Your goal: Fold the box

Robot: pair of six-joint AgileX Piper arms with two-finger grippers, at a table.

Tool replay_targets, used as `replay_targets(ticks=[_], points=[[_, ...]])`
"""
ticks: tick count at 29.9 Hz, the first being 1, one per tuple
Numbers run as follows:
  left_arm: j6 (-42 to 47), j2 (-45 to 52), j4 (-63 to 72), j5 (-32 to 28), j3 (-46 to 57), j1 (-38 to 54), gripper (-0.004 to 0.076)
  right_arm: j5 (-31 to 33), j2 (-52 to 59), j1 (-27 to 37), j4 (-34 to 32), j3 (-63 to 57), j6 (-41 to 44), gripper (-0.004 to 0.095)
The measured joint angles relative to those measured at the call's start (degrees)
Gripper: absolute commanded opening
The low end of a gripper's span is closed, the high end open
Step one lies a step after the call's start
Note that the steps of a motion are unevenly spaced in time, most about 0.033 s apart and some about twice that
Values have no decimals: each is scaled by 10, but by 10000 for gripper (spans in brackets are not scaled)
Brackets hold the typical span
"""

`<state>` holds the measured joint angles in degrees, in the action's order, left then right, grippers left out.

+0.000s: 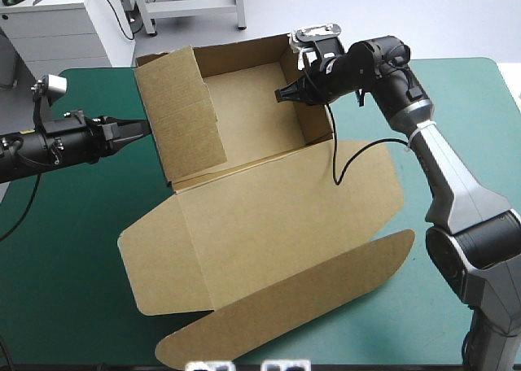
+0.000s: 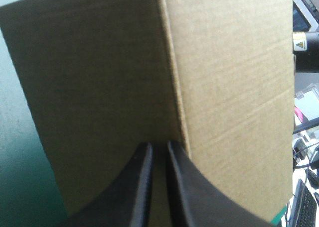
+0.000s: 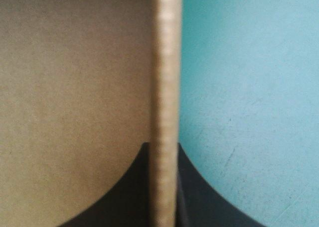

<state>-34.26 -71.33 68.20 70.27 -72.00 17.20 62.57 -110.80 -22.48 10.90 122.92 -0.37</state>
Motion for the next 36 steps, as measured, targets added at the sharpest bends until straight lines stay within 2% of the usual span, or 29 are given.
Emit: replay_targets(ticks=[3,6,16,21,23,31,36], points=[[20,0,-15,0,0,0,453,-9,0,-5,-2,0,4,-12],[44,0,-19,0,0,0,524,-16,0,-8,-8,0,4,-12],[71,0,-20,0,0,-1,519,-21,0,-13,-21,0,14,1],[80,0,-24,2,0,-1,430,-41,0,-42,-46,0,21,0],[96,0,-38,2,0,-1,421,-48,0,-58,-66,0,27,1],[193,4,-173,6,0,-40,421,-53,0,-98,-123,-1,37,0],[280,5,-298,-24,0,-104,421,-53,-1,-121,-157,-2,34,1]])
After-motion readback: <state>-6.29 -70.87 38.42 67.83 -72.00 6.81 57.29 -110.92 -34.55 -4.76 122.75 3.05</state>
